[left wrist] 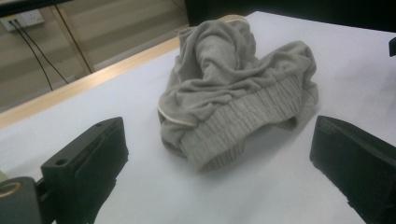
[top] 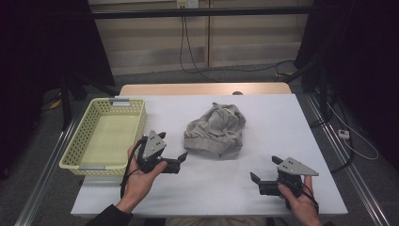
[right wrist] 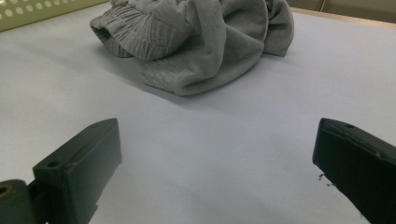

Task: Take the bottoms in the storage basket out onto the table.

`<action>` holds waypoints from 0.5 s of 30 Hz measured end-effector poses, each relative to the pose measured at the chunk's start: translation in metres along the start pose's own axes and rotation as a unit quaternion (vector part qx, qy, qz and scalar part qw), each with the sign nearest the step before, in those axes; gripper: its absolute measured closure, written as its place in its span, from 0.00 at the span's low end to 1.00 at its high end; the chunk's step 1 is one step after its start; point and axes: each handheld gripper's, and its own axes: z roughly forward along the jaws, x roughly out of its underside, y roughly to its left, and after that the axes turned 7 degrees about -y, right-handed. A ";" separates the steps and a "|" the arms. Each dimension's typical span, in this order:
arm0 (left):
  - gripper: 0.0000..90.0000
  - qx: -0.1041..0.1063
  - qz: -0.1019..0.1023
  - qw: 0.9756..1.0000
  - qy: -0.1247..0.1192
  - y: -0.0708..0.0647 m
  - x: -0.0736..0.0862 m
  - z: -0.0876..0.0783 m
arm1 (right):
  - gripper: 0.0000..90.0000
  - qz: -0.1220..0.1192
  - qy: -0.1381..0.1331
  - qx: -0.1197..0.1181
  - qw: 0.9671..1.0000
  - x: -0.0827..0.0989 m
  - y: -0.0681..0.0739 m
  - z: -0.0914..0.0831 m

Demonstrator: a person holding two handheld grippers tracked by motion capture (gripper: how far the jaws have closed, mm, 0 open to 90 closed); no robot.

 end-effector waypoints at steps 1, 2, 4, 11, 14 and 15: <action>0.04 -0.001 -0.004 1.000 0.000 0.000 0.002 -0.001 | 0.02 0.000 0.000 0.000 1.000 0.000 0.000 0.000; 0.04 0.000 -0.006 1.000 0.001 0.000 0.004 -0.003 | 0.02 0.001 0.000 0.000 1.000 0.000 0.000 0.000; 0.05 0.001 -0.013 1.000 0.002 0.001 0.006 -0.006 | 0.02 0.001 0.000 0.001 1.000 0.000 0.000 0.000; 0.05 0.000 -0.009 1.000 0.012 -0.005 0.016 -0.014 | 0.02 0.000 -0.001 0.000 1.000 0.000 0.000 0.000; 0.05 -0.005 -0.018 1.000 0.019 -0.004 0.020 -0.016 | 0.02 0.000 -0.001 0.000 1.000 0.000 0.000 -0.001; 0.04 -0.006 -0.023 1.000 0.020 -0.004 0.022 -0.016 | 0.02 0.000 -0.001 0.000 1.000 0.000 0.000 -0.001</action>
